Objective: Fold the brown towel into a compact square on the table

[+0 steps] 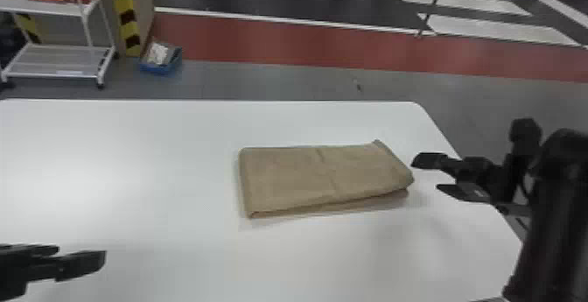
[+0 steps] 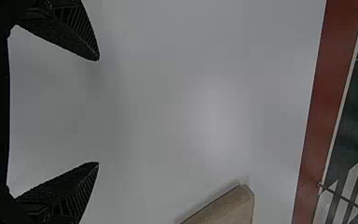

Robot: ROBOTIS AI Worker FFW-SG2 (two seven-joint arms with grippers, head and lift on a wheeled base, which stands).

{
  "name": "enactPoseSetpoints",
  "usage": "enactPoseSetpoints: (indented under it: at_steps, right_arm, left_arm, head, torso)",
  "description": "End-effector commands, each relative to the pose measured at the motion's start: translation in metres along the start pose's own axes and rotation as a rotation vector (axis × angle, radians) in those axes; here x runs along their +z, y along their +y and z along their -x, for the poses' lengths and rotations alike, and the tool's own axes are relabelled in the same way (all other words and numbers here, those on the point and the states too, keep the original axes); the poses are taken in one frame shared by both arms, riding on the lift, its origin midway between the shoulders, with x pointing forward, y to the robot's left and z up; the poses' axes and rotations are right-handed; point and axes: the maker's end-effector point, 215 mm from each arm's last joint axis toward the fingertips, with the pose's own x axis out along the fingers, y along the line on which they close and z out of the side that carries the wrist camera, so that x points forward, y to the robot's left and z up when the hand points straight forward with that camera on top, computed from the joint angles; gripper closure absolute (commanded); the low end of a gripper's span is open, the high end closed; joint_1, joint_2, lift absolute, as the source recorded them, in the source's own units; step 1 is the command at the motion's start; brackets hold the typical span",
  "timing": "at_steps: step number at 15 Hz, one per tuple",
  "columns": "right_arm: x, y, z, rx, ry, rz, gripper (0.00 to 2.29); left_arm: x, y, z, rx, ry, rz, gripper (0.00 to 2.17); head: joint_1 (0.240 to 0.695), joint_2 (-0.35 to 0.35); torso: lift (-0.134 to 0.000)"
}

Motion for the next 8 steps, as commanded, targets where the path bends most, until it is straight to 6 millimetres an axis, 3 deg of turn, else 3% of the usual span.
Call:
enactPoseSetpoints:
  at_steps: [1,5,8]
  right_arm:
    - [-0.015,-0.008,-0.016,-0.038,0.054,0.013,0.07]
    - [-0.021,-0.003,-0.045,-0.068,0.083,0.090,0.08]
    - [-0.015,0.012,-0.054,-0.049,0.067,0.107,0.18]
  left_arm:
    - [-0.003,0.001,0.000,0.003,0.006,0.001,0.09]
    - [-0.005,0.007,0.004,0.013,0.005,0.006,0.09]
    - [-0.007,0.010,0.005,0.017,0.006,0.012,0.09]
  head:
    - [0.695,-0.214]
    - [0.695,-0.201]
    - [0.695,-0.176]
  torso:
    - [-0.125]
    - [-0.125]
    - [-0.125]
